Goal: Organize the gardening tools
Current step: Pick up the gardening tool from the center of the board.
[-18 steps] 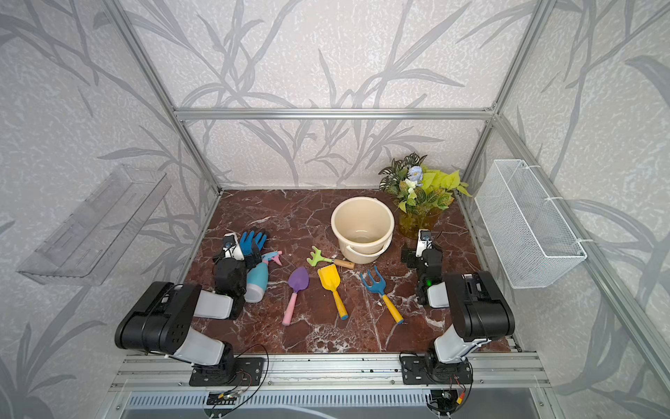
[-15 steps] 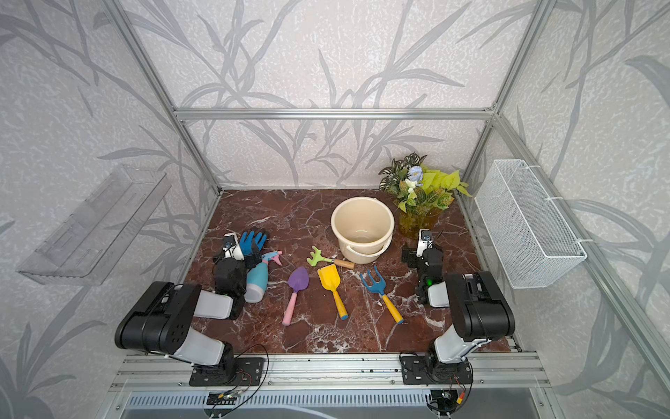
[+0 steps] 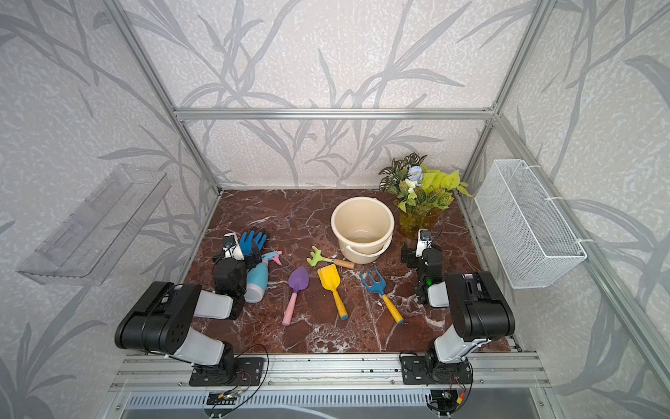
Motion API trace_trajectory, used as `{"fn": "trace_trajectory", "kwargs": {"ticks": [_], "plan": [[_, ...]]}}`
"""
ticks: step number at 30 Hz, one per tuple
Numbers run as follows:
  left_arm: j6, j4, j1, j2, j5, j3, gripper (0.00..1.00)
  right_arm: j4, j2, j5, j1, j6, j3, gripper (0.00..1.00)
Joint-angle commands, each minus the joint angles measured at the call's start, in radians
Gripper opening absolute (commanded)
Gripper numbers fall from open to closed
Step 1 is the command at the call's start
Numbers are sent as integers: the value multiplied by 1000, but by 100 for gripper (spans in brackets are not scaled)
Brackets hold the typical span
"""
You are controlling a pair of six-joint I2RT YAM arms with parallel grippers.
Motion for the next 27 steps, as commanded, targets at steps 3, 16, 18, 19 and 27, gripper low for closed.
{"fn": "trace_trajectory", "kwargs": {"ticks": [3,16,18,19,27], "plan": [[-13,-2,4,-8,7,9,100,-18,-20,-4,-6,9,23,99],[-112,-488,9,-165,-106,241,100,-470,-436,115,-11,193,104,99],[-265,-608,20,-207,-145,301,100,-587,-521,71,-25,337,139,99],[-379,-688,29,-221,-152,340,100,-660,-558,61,-34,455,161,99],[-592,-1110,72,-202,286,612,100,-864,-609,-355,-137,793,292,99]]}}
